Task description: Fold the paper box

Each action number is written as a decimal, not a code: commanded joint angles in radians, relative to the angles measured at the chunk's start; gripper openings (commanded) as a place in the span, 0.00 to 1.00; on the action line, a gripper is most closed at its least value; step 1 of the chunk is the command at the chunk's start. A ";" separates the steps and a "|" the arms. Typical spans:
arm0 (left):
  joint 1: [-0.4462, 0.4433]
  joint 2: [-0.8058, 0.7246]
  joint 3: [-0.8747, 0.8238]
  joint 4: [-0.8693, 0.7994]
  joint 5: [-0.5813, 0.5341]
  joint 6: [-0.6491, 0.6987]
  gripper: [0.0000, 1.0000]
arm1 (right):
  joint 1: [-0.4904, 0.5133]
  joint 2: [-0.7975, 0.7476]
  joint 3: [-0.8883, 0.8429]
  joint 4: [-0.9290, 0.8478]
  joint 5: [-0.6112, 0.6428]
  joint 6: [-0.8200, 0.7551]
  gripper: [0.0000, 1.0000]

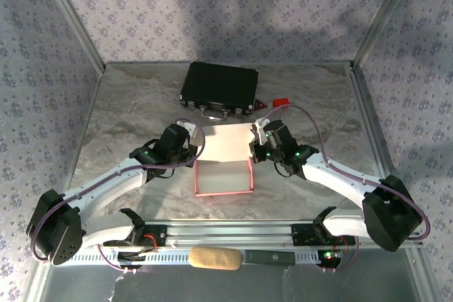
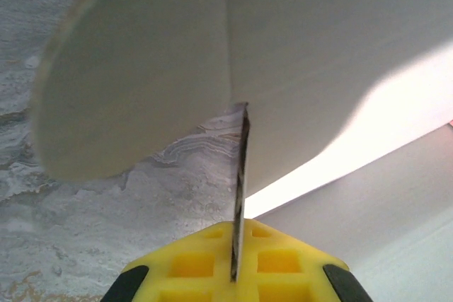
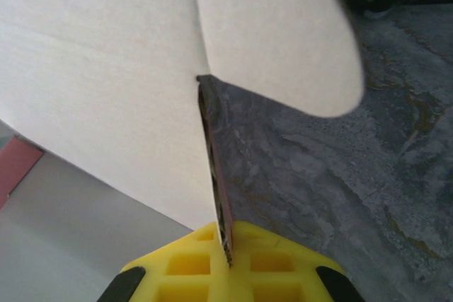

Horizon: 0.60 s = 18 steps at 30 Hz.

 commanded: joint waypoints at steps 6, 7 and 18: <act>-0.043 0.037 0.055 0.125 -0.149 -0.184 0.00 | 0.085 0.026 0.072 0.006 0.284 0.263 0.00; -0.043 0.048 0.062 0.136 -0.154 -0.186 0.00 | 0.095 0.038 0.080 0.014 0.308 0.282 0.00; -0.028 0.175 0.194 0.164 -0.258 -0.187 0.00 | 0.142 0.227 0.200 0.056 0.431 0.400 0.00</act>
